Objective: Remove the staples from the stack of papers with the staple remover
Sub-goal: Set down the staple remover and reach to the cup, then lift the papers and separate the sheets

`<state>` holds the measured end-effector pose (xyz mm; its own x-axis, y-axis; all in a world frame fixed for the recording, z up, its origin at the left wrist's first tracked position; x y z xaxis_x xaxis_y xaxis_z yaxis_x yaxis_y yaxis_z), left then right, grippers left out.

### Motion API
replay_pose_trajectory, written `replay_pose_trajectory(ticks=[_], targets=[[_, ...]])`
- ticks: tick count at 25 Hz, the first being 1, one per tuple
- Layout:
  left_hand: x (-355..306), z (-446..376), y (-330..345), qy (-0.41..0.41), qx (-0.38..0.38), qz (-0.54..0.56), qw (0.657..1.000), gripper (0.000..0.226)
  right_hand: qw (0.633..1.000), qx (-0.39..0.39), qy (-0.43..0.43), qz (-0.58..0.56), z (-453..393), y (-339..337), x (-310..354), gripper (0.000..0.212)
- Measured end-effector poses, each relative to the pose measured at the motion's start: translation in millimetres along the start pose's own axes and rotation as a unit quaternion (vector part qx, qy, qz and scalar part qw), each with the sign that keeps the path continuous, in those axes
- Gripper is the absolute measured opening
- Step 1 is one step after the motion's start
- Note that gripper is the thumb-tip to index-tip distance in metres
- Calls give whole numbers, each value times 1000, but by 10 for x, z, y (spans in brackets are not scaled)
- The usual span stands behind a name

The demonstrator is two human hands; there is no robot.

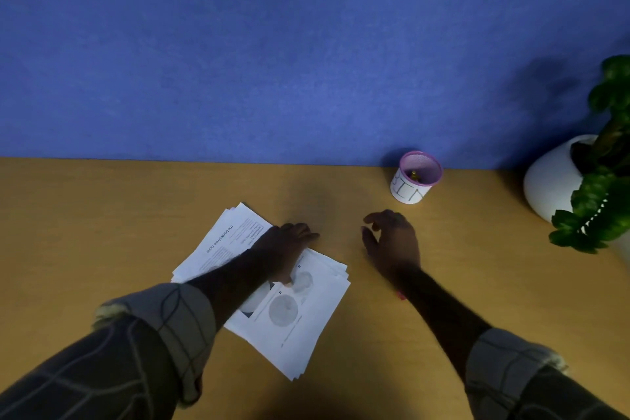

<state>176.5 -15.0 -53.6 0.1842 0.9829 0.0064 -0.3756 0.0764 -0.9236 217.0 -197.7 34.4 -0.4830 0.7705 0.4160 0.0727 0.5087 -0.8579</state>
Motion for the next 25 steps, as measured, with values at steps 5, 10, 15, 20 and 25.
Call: replay_pose_trajectory(ticks=[5, 10, 15, 20, 25], targets=[[95, 10, 0, -45, -33, -65, 996, 100, 1000, 25, 12, -4, 121, -37, -80, 20], [335, 176, 68, -156, -4, -71, 985, 98, 999, 10, 42, -14, 203, -80, -58, 24], [454, 376, 136, -204, 4, -64, 977, 87, 998, 16, 51, -44, 380, 13, 52, 28], [604, 530, -88, -249, -41, 129, 959, 40, 993, 12, 75, -91, 428, 6, 87, 31], [826, 711, -669, -221, -109, 330, 911, 35, 943, -21, 180, -279, 406, -60, -6, 54]])
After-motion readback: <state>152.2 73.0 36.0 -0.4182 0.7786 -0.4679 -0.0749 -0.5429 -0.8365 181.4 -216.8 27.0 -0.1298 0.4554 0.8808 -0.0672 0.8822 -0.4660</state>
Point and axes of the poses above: each hand's wrist, its own z-axis away from the middle knuckle, its own y-axis out of the palm, x = y × z, the point moved 10 cm from there along -z, towards the middle knuckle, and after that the axes turned 12 degrees about -y, right-handed, at the moved point
